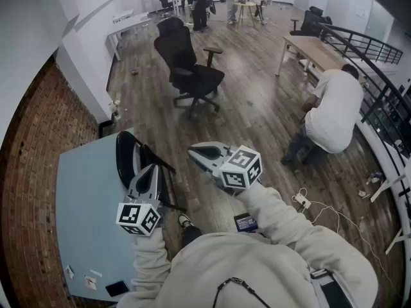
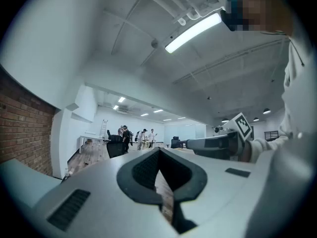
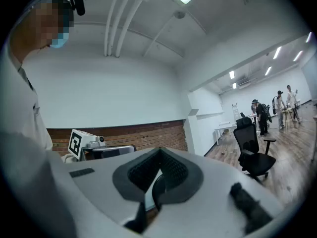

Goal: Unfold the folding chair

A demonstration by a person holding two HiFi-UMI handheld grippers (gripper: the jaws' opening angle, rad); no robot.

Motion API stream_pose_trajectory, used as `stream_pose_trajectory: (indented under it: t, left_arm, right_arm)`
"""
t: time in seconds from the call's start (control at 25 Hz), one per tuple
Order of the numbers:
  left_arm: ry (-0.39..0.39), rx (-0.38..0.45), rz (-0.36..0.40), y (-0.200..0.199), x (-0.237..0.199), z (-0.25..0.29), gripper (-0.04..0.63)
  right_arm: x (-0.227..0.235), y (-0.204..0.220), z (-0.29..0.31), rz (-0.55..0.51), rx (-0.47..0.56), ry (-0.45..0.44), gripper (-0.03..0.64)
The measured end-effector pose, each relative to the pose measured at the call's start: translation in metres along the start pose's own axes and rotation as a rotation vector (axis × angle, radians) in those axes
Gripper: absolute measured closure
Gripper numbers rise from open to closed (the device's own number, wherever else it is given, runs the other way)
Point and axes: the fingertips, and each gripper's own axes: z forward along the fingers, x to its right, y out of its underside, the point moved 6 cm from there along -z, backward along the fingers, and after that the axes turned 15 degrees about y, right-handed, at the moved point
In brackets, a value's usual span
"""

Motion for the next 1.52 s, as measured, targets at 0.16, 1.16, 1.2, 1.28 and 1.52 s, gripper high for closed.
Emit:
stream_pose_trajectory:
  t: [0.16,1.16,1.2,1.28,1.52]
  left_arm:
    - [-0.010,0.040,0.002,-0.004,-0.049,0.005,0.591]
    - [0.127,-0.093,0.090,-0.001,-0.385,0.078,0.591]
    - [0.126,-0.088,0.087,-0.002,-0.390,0.076,0.591]
    - [0.115,-0.080,0.069,-0.003,-0.397,0.074,0.591]
    - [0.023,-0.081,-0.014,0.003,-0.430,0.076,0.591]
  right_arm:
    - [0.000,-0.004,0.046,-0.039,-0.007,-0.015,0.611]
    - [0.133,-0.049,0.344,0.035,0.084,0.313,0.609]
    - [0.130,-0.053,0.349,0.029,0.086,0.310,0.609]
    - [0.126,-0.058,0.354,0.016,0.080,0.292,0.609]
    - [0.145,-0.051,0.385,0.036,0.007,0.259,0.610]
